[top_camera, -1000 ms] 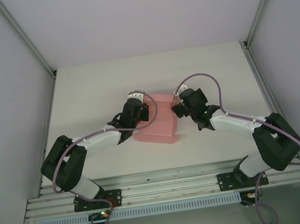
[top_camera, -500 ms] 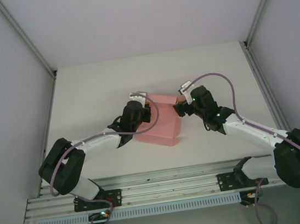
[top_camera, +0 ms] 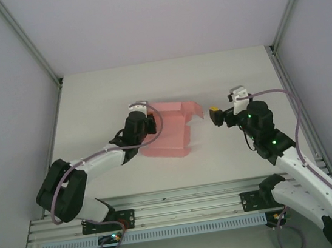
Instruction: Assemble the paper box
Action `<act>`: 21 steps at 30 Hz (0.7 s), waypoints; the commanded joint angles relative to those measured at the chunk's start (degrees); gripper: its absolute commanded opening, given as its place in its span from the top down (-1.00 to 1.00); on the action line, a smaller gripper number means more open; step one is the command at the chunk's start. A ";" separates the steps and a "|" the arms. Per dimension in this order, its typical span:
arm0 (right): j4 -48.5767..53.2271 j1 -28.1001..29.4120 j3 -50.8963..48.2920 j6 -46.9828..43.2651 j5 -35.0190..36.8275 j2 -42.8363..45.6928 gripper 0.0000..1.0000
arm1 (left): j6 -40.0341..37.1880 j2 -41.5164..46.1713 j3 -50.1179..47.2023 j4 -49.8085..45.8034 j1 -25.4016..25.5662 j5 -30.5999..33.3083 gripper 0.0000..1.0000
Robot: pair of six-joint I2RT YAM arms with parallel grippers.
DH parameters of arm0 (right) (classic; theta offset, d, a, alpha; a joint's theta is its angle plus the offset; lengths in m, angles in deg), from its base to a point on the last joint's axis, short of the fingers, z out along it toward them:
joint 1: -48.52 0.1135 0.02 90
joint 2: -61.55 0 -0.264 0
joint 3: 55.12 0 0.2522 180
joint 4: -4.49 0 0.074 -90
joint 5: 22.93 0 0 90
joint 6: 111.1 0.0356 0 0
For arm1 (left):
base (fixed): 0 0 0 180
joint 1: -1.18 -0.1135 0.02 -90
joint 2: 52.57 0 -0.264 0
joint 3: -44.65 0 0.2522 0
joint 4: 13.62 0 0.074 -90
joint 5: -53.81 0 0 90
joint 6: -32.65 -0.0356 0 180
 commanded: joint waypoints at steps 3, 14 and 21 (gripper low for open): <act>8.49 -7.24 1.73 3.06 -7.63 -3.76 -0.94 | 2.55 3.62 -1.17 0.09 -1.09 -3.91 1.00; 6.64 -6.63 10.70 -4.53 -23.54 -21.52 -0.80 | 3.00 5.02 -1.79 0.72 -1.66 -7.72 1.00; 8.93 -0.86 15.19 -9.50 -25.17 -27.58 -0.79 | 3.13 4.11 -0.92 0.97 -1.55 -9.78 1.00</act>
